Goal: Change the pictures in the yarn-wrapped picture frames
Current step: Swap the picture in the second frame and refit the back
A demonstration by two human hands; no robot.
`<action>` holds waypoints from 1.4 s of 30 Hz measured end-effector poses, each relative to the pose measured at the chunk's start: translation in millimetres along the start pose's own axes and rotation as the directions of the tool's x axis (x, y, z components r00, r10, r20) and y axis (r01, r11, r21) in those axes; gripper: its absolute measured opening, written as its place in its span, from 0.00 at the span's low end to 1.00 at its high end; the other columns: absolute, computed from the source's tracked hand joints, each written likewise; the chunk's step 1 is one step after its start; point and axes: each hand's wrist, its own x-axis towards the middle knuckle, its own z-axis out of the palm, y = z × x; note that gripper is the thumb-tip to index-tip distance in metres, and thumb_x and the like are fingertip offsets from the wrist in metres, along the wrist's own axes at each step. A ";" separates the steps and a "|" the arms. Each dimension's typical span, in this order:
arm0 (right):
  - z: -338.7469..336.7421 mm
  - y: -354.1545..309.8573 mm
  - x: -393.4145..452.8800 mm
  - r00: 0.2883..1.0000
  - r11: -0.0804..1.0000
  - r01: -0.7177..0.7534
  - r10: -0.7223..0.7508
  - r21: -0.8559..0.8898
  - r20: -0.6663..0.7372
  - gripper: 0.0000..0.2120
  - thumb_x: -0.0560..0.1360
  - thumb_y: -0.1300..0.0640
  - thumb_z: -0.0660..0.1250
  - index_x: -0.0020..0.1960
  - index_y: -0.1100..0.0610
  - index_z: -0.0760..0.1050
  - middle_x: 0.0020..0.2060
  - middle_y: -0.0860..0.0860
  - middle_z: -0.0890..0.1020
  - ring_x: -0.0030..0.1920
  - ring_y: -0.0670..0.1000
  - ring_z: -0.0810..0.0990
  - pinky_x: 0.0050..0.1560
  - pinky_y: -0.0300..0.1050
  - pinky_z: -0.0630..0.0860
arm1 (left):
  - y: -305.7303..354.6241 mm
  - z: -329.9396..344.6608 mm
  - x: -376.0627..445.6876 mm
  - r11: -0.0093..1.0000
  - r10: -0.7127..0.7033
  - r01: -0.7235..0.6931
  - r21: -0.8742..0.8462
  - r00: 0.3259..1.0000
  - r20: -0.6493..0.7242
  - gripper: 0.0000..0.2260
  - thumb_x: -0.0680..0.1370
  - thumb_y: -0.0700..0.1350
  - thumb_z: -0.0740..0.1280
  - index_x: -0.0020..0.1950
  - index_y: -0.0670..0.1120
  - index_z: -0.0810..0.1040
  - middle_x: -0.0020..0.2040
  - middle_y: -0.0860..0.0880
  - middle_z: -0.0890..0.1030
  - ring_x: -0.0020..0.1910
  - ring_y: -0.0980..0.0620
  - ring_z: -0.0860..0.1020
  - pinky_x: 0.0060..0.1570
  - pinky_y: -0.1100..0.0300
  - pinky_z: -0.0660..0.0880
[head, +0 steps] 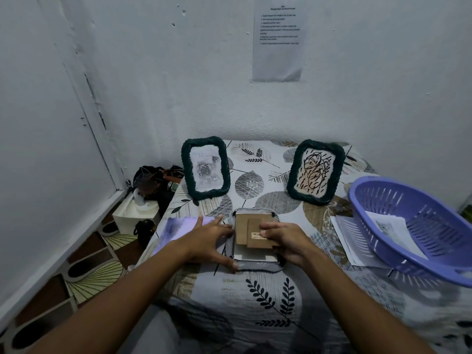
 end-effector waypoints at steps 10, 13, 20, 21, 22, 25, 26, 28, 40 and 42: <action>0.4 -0.2 3.2 1.000 1.000 -0.010 0.010 -0.012 -0.014 0.13 0.69 0.75 0.68 0.52 0.65 0.79 0.41 0.60 0.83 0.39 0.54 0.82 0.31 0.41 0.79 | -9.7 8.3 12.9 0.987 0.076 -0.097 -0.125 0.983 -0.167 0.49 0.61 0.82 0.50 0.75 0.55 0.63 0.77 0.52 0.60 0.77 0.51 0.52 0.74 0.39 0.46; 0.1 0.5 6.6 1.000 1.000 -0.012 0.011 -0.016 -0.020 0.14 0.68 0.74 0.69 0.53 0.66 0.79 0.41 0.59 0.83 0.40 0.54 0.81 0.38 0.44 0.80 | -10.0 8.9 16.3 0.988 0.113 -0.131 -0.086 0.976 -0.188 0.47 0.63 0.81 0.49 0.73 0.54 0.68 0.75 0.52 0.64 0.77 0.50 0.54 0.75 0.42 0.48; -2.1 0.1 7.1 1.000 0.999 -0.015 0.015 -0.040 -0.013 0.15 0.69 0.73 0.69 0.55 0.66 0.79 0.41 0.59 0.82 0.41 0.53 0.81 0.44 0.47 0.79 | -11.1 10.5 19.2 0.984 0.126 -0.151 -0.096 0.965 -0.231 0.47 0.62 0.81 0.48 0.69 0.52 0.73 0.71 0.52 0.72 0.76 0.52 0.59 0.73 0.45 0.57; -2.2 -0.4 6.5 1.000 0.999 -0.013 0.013 -0.046 -0.008 0.15 0.69 0.73 0.69 0.55 0.66 0.79 0.41 0.59 0.82 0.41 0.53 0.81 0.41 0.46 0.80 | -10.8 10.2 19.4 0.984 0.127 -0.151 -0.091 0.966 -0.226 0.48 0.62 0.81 0.48 0.69 0.52 0.73 0.71 0.53 0.72 0.76 0.52 0.59 0.73 0.46 0.57; -2.8 -1.3 5.3 1.000 0.998 -0.012 0.012 -0.056 0.000 0.15 0.70 0.73 0.68 0.56 0.66 0.79 0.41 0.58 0.82 0.40 0.52 0.81 0.38 0.44 0.80 | -10.3 9.7 19.2 0.985 0.127 -0.150 -0.088 0.967 -0.223 0.48 0.62 0.81 0.48 0.69 0.52 0.73 0.71 0.53 0.72 0.76 0.52 0.59 0.73 0.47 0.57; -5.1 -7.6 -1.1 0.998 0.996 -0.026 0.031 -0.088 0.057 0.15 0.72 0.70 0.68 0.58 0.64 0.78 0.46 0.58 0.82 0.45 0.53 0.82 0.38 0.46 0.80 | -10.2 8.6 19.4 0.985 0.132 -0.152 -0.076 0.967 -0.217 0.47 0.62 0.81 0.48 0.69 0.52 0.74 0.71 0.53 0.72 0.76 0.52 0.59 0.72 0.47 0.58; -6.9 -12.1 -4.7 0.997 0.993 -0.030 0.039 -0.115 0.069 0.14 0.73 0.69 0.68 0.59 0.63 0.77 0.49 0.59 0.81 0.47 0.54 0.82 0.40 0.47 0.81 | -10.5 8.5 19.3 0.986 0.135 -0.153 -0.068 0.967 -0.215 0.47 0.62 0.81 0.48 0.69 0.52 0.74 0.71 0.53 0.72 0.76 0.51 0.59 0.72 0.46 0.58; -12.2 -22.5 -14.7 0.997 0.975 -0.034 0.050 -0.218 0.066 0.11 0.76 0.63 0.67 0.58 0.60 0.76 0.48 0.61 0.81 0.44 0.56 0.82 0.36 0.47 0.82 | -10.9 8.6 19.2 0.986 0.136 -0.153 -0.063 0.968 -0.210 0.47 0.62 0.81 0.47 0.69 0.52 0.74 0.71 0.53 0.72 0.76 0.51 0.59 0.72 0.45 0.59; -32.8 -31.6 -15.7 0.919 0.329 0.393 -0.103 -0.859 0.381 0.30 0.69 0.49 0.75 0.69 0.49 0.71 0.75 0.49 0.61 0.73 0.53 0.62 0.68 0.49 0.59 | -11.8 13.4 15.7 0.988 0.144 -0.152 -0.029 0.972 -0.186 0.48 0.62 0.81 0.46 0.70 0.53 0.72 0.72 0.52 0.70 0.76 0.52 0.57 0.72 0.47 0.59; -31.9 -28.4 -14.7 0.916 0.303 0.396 -0.065 -0.867 0.396 0.32 0.68 0.49 0.76 0.70 0.49 0.71 0.76 0.50 0.60 0.74 0.54 0.61 0.68 0.47 0.58 | -11.1 14.9 14.2 0.989 0.141 -0.147 -0.022 0.975 -0.174 0.49 0.62 0.81 0.45 0.71 0.53 0.71 0.73 0.53 0.69 0.77 0.52 0.56 0.73 0.48 0.55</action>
